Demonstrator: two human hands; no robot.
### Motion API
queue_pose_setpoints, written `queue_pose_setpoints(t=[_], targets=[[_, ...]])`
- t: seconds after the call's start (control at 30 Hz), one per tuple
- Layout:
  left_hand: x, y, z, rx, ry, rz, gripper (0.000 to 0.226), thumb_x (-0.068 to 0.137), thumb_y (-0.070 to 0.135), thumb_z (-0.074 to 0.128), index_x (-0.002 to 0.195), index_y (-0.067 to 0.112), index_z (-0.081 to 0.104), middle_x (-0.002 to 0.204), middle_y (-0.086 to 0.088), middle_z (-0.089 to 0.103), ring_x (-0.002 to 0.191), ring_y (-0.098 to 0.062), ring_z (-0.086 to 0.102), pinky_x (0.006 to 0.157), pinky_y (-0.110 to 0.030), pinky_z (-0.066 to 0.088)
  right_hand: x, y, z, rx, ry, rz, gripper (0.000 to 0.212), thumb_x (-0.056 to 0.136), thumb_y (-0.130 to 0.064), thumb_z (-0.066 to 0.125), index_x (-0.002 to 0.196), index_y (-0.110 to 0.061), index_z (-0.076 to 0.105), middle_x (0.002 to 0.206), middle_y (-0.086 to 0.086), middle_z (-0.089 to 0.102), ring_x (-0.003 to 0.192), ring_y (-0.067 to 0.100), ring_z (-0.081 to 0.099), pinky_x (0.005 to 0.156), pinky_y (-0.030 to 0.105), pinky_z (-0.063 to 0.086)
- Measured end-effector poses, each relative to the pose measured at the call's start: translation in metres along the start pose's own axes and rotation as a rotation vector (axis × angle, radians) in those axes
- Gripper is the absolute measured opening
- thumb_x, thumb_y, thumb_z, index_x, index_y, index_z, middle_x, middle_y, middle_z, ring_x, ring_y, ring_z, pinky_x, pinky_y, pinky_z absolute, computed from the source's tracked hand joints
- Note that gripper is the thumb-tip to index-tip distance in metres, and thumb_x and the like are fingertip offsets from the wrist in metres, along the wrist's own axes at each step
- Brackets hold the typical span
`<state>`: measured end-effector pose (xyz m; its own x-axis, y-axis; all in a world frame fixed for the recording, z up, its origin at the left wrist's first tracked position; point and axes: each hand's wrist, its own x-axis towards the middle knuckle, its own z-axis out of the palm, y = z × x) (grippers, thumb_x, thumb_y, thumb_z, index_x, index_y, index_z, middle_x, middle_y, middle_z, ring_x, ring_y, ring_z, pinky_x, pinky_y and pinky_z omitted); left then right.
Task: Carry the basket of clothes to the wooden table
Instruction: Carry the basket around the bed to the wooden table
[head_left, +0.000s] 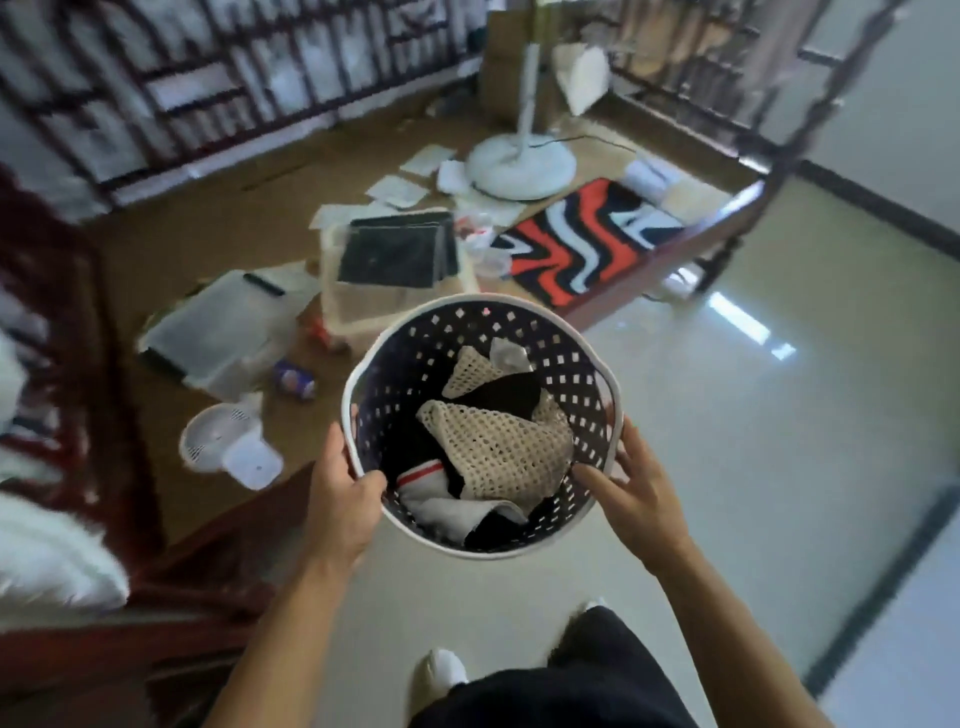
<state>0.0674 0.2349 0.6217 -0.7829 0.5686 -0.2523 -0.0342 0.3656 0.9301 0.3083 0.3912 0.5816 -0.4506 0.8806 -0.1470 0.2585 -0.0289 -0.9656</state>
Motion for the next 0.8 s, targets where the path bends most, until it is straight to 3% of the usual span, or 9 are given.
queue_pose_setpoints(t=[0.07, 0.17, 0.23, 0.3, 0.37, 0.5, 0.57, 0.67, 0.8], targets=[[0.007, 0.011, 0.046, 0.024, -0.091, 0.047, 0.069, 0.06, 0.001, 0.052, 0.103, 0.054, 0.062, 0.101, 0.024, 0.073, 0.098, -0.005, 0.069, 0.095, -0.044, 0.056, -0.005, 0.009, -0.041, 0.041, 0.083, 0.013, 0.06, 0.086, -0.006, 0.072, 0.134, -0.038, 0.055, 0.129, -0.007, 0.07, 0.119, 0.011, 0.067, 0.08, 0.014, 0.06], [0.013, 0.027, 0.121, 0.034, -0.178, 0.061, 0.07, 0.06, 0.0, 0.053, 0.1, 0.056, 0.063, 0.098, 0.023, 0.074, 0.096, -0.016, 0.068, 0.095, -0.053, 0.056, -0.003, 0.028, -0.103, 0.053, 0.203, 0.022, 0.064, 0.087, -0.001, 0.071, 0.136, -0.036, 0.053, 0.133, -0.004, 0.069, 0.12, 0.008, 0.067, 0.079, 0.013, 0.06], [0.007, 0.045, 0.173, 0.033, -0.23, 0.04, 0.059, 0.062, 0.0, 0.053, 0.104, 0.042, 0.062, 0.103, 0.008, 0.074, 0.093, -0.02, 0.067, 0.095, -0.055, 0.055, 0.002, 0.041, -0.145, 0.051, 0.242, 0.045, 0.069, 0.087, 0.005, 0.069, 0.135, -0.041, 0.052, 0.135, -0.008, 0.067, 0.12, -0.002, 0.066, 0.081, 0.018, 0.062], [0.002, 0.059, 0.223, 0.039, -0.28, 0.048, 0.057, 0.067, -0.004, 0.055, 0.112, 0.03, 0.06, 0.11, -0.009, 0.071, 0.097, -0.026, 0.067, 0.095, -0.056, 0.056, 0.007, 0.05, -0.188, 0.049, 0.284, 0.071, 0.072, 0.088, 0.01, 0.067, 0.139, -0.039, 0.053, 0.139, -0.004, 0.066, 0.124, 0.006, 0.065, 0.084, 0.023, 0.063], [-0.001, 0.067, 0.267, 0.046, -0.325, 0.07, 0.058, 0.071, -0.008, 0.056, 0.115, 0.03, 0.061, 0.108, -0.006, 0.071, 0.099, -0.026, 0.069, 0.093, -0.051, 0.057, 0.016, 0.059, -0.227, 0.049, 0.326, 0.081, 0.07, 0.087, 0.006, 0.069, 0.144, -0.031, 0.053, 0.141, -0.002, 0.065, 0.128, 0.017, 0.064, 0.085, 0.021, 0.062], [-0.002, 0.083, 0.339, 0.054, -0.428, 0.077, 0.066, 0.082, -0.021, 0.053, 0.108, 0.038, 0.065, 0.093, 0.008, 0.078, 0.083, -0.003, 0.072, 0.073, -0.026, 0.059, 0.038, 0.061, -0.289, 0.059, 0.423, 0.108, 0.069, 0.077, -0.011, 0.064, 0.129, -0.054, 0.051, 0.137, 0.001, 0.068, 0.124, 0.022, 0.067, 0.091, 0.041, 0.064], [0.0, 0.092, 0.365, 0.033, -0.47, 0.065, 0.069, 0.083, -0.022, 0.051, 0.12, 0.035, 0.066, 0.1, 0.007, 0.079, 0.09, -0.009, 0.074, 0.076, -0.029, 0.06, 0.052, 0.06, -0.313, 0.062, 0.431, 0.116, 0.07, 0.077, -0.011, 0.063, 0.132, -0.053, 0.051, 0.137, 0.001, 0.068, 0.124, 0.022, 0.067, 0.093, 0.045, 0.064], [0.023, 0.102, 0.408, -0.048, -0.501, 0.029, 0.073, 0.084, -0.025, 0.048, 0.134, 0.027, 0.062, 0.112, -0.002, 0.078, 0.102, -0.018, 0.073, 0.091, -0.041, 0.058, 0.084, 0.064, -0.348, 0.058, 0.435, 0.146, 0.074, 0.077, -0.012, 0.061, 0.146, -0.035, 0.052, 0.139, 0.001, 0.068, 0.126, 0.021, 0.066, 0.093, 0.04, 0.064], [0.065, 0.119, 0.481, -0.08, -0.53, 0.014, 0.077, 0.085, -0.026, 0.045, 0.132, 0.031, 0.063, 0.116, -0.003, 0.078, 0.105, -0.018, 0.073, 0.09, -0.034, 0.06, 0.144, 0.079, -0.387, 0.027, 0.443, 0.172, 0.068, 0.085, -0.004, 0.065, 0.148, -0.026, 0.052, 0.134, -0.004, 0.068, 0.126, 0.019, 0.064, 0.076, 0.015, 0.06]])
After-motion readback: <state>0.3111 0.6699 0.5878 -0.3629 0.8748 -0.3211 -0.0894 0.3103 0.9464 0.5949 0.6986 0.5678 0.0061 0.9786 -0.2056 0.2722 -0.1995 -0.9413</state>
